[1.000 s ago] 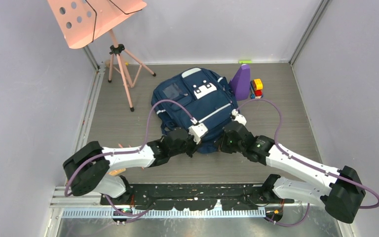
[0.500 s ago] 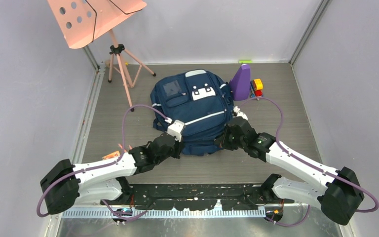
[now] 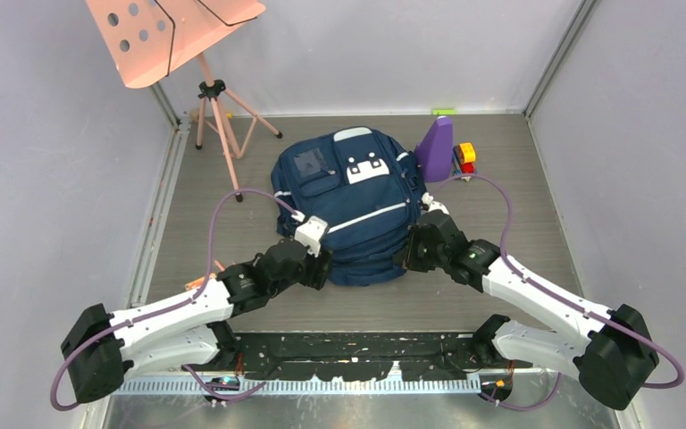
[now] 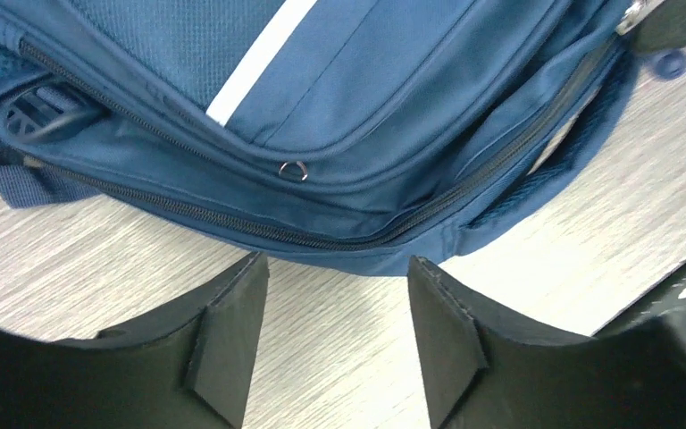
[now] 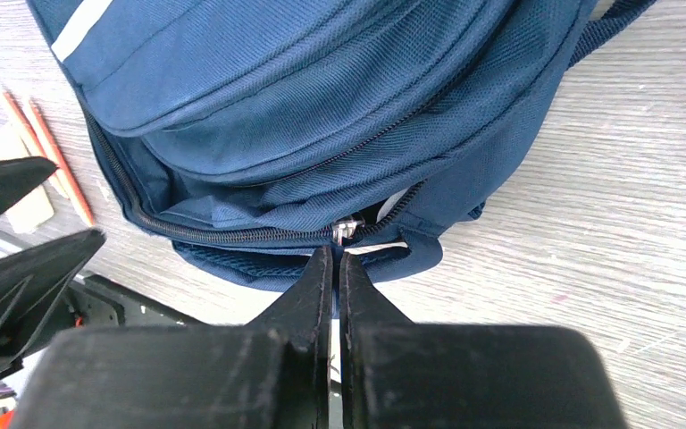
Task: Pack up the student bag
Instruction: Zip the student bag at the center of the board.
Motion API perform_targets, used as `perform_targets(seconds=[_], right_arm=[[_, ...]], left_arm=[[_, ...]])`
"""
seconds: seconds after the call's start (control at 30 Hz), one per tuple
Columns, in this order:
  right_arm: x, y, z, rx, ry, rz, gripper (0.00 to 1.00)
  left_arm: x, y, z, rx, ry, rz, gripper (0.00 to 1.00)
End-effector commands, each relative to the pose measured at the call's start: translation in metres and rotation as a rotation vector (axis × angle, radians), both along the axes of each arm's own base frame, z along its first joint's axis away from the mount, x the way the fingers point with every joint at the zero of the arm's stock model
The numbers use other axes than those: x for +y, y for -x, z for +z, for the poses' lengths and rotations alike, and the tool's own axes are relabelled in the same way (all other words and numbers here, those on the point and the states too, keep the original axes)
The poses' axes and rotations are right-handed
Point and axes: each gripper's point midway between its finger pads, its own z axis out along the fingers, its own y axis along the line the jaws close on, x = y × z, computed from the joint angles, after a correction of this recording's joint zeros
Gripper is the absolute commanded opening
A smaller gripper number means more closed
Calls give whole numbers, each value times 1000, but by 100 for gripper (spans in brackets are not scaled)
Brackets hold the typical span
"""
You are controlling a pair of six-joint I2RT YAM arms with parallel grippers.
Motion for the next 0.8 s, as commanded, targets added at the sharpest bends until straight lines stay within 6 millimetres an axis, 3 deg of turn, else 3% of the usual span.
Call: perform_targets(seconds=[0.0, 0.13, 0.3, 0.43, 0.53, 0.63, 0.77], right_arm=[[-17, 0, -5, -21, 82, 13, 0], [-16, 2, -5, -20, 67, 17, 0], [-13, 1, -1, -31, 47, 18, 1], [-12, 0, 0, -35, 44, 22, 1], [-11, 0, 0, -33, 42, 26, 0], [-10, 0, 1, -34, 39, 26, 1], [-11, -1, 2, -41, 41, 21, 1]], left_arm=[[-32, -3, 54, -124, 87, -183, 66], [-65, -4, 69, -168, 152, -299, 72], [-113, -3, 60, -104, 207, -426, 71], [-139, -6, 48, -90, 212, -468, 71], [-148, -10, 35, -80, 189, -467, 70], [-151, -12, 23, -65, 160, -461, 62], [-145, -14, 4, -51, 104, -447, 41]])
